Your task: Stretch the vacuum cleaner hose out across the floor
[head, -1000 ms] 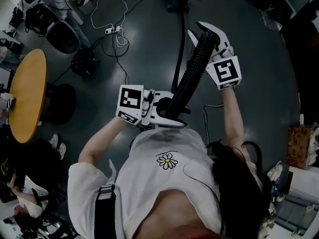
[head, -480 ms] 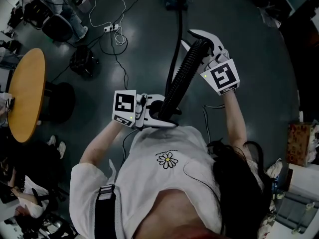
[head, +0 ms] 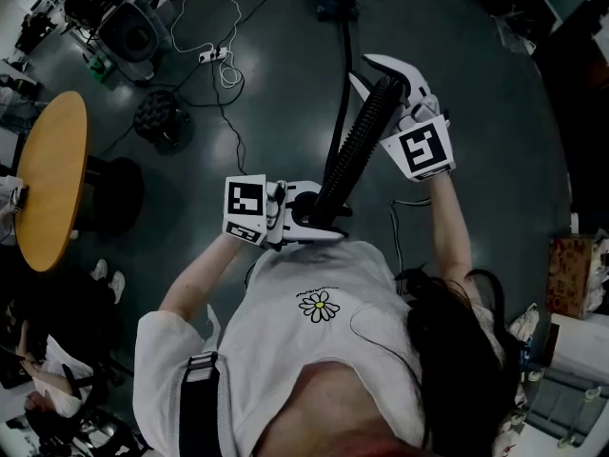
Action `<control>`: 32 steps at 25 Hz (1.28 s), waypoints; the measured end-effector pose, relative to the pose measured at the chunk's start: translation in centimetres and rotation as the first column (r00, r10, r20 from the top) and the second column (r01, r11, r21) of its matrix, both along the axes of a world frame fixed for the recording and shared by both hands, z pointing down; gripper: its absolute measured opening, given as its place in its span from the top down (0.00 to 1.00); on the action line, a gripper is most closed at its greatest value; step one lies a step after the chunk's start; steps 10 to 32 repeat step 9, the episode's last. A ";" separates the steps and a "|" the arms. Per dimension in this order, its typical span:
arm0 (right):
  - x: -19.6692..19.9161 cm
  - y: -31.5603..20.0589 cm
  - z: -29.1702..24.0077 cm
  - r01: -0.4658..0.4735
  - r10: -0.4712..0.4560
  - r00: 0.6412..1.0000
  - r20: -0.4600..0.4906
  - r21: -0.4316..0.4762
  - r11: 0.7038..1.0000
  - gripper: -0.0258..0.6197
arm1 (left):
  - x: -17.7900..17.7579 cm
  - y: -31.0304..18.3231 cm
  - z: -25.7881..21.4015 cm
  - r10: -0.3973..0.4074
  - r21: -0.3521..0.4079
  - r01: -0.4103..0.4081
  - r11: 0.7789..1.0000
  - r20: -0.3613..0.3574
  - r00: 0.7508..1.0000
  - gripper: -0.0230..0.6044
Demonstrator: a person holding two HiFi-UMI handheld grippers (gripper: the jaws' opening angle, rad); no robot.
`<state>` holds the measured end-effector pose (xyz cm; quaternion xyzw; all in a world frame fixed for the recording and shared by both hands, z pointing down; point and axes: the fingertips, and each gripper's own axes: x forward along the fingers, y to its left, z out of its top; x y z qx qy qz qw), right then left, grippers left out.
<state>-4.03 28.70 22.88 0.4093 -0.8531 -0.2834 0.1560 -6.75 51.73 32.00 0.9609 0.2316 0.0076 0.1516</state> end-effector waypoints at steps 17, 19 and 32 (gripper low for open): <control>-0.2 -0.4 1.3 0.009 -0.008 1.000 0.027 -0.030 1.000 0.78 | 0.4 -0.5 -0.4 -0.006 -0.029 0.006 1.000 0.002 1.000 0.75; -0.2 -0.4 1.3 0.009 -0.008 1.000 0.027 -0.030 1.000 0.78 | 0.4 -0.5 -0.4 -0.006 -0.029 0.006 1.000 0.002 1.000 0.75; -0.2 -0.4 1.3 0.009 -0.008 1.000 0.027 -0.030 1.000 0.78 | 0.4 -0.5 -0.4 -0.006 -0.029 0.006 1.000 0.002 1.000 0.75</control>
